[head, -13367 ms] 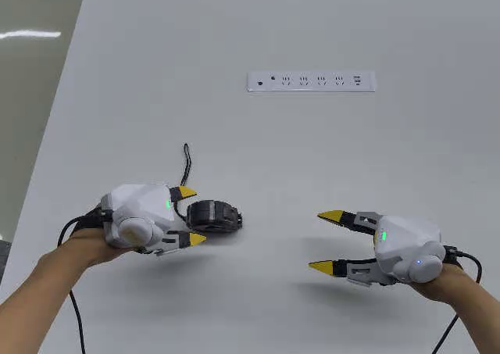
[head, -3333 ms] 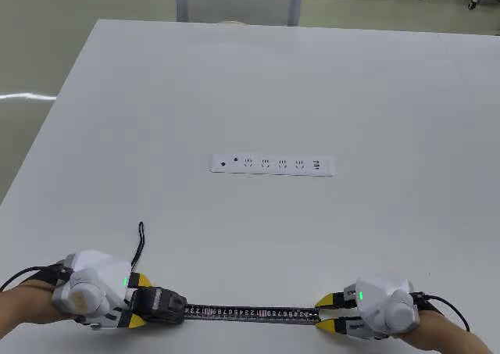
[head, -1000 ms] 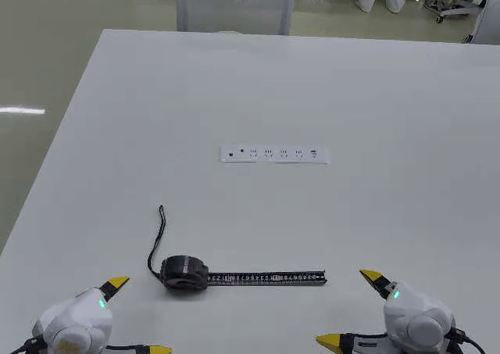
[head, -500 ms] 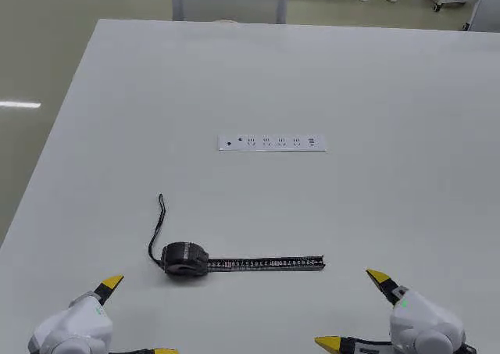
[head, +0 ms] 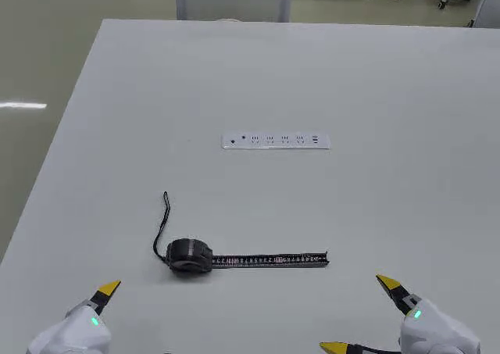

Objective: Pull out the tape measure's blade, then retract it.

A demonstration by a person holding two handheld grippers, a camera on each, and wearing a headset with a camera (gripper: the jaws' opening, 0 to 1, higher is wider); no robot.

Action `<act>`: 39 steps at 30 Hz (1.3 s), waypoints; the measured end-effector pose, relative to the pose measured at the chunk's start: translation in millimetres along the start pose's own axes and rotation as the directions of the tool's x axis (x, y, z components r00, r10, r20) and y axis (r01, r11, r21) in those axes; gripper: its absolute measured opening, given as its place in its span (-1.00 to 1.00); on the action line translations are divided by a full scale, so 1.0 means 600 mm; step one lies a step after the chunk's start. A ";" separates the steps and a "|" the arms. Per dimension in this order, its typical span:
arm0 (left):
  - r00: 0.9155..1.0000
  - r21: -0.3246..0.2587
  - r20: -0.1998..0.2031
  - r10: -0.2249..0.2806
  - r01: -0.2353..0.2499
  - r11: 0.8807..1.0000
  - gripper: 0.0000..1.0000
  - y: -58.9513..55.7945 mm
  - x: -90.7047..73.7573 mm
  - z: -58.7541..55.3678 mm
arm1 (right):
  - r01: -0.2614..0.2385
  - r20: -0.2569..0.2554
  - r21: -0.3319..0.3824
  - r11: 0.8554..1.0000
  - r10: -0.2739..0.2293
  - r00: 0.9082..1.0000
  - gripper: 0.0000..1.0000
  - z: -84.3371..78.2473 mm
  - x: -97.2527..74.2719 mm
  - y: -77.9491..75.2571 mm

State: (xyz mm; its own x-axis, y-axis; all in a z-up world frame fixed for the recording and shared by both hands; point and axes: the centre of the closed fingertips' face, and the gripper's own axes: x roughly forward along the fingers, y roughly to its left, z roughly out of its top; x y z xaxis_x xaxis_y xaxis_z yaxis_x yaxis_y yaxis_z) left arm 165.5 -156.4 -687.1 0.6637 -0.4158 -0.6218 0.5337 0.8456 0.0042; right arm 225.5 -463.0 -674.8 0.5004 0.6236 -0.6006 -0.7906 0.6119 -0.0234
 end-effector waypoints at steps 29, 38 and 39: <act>0.962 -0.218 0.002 0.274 -0.267 0.939 0.98 0.022 0.028 0.027 | 0.037 0.001 0.035 0.999 -0.037 0.999 0.84 -0.007 0.010 0.013; 0.931 -0.274 0.056 0.360 -0.332 0.902 0.98 0.021 0.055 0.053 | 0.028 0.017 -0.013 1.000 -0.028 0.999 0.77 -0.017 0.019 -0.001; 0.928 -0.276 0.054 0.368 -0.340 0.899 0.98 0.020 0.057 0.053 | 0.028 0.013 -0.010 1.000 -0.028 1.000 0.77 -0.019 0.020 -0.002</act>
State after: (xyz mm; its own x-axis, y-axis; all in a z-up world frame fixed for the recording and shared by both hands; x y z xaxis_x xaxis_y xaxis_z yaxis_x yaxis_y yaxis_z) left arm 211.6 -171.2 -683.4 0.8408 -0.0933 -0.5333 0.1098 0.9940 -0.0007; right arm 228.8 -461.6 -691.1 0.5269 0.6126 -0.5892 -0.7798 0.6241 -0.0484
